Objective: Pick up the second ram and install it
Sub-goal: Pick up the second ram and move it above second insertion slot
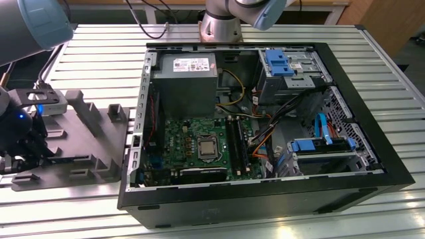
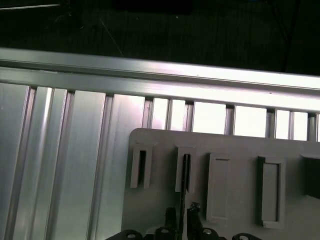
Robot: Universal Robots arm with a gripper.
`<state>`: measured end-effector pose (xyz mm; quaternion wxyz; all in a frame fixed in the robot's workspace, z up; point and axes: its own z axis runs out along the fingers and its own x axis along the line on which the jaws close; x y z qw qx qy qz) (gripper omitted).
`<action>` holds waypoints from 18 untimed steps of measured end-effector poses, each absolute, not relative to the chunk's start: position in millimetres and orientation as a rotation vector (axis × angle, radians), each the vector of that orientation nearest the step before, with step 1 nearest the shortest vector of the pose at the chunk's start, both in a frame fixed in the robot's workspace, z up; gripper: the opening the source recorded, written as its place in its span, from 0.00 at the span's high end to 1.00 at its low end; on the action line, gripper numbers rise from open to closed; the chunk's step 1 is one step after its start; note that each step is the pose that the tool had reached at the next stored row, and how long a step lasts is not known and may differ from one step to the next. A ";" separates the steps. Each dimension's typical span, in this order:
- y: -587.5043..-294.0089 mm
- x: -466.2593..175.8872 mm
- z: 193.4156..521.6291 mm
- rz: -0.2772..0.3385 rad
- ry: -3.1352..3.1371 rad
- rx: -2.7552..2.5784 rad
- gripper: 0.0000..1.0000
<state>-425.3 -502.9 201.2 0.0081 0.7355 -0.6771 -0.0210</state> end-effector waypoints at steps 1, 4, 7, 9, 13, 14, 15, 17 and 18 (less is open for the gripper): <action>-502.9 -425.3 201.2 -0.066 -2.116 2.299 0.74; -502.9 -425.3 201.4 -0.066 -2.116 2.299 0.87; -502.9 -425.3 201.5 -0.066 -2.116 2.299 0.88; -502.9 -425.3 201.7 -0.066 -2.116 2.299 0.88; -502.9 -425.3 202.0 -0.066 -2.116 2.299 0.88; -502.9 -425.3 202.0 -0.066 -2.116 2.299 0.88; -502.9 -425.3 202.1 -0.066 -2.116 2.299 0.88; -502.8 -425.3 202.1 -0.066 -2.117 2.299 0.88; -502.6 -425.3 202.2 -0.066 -2.117 2.299 0.88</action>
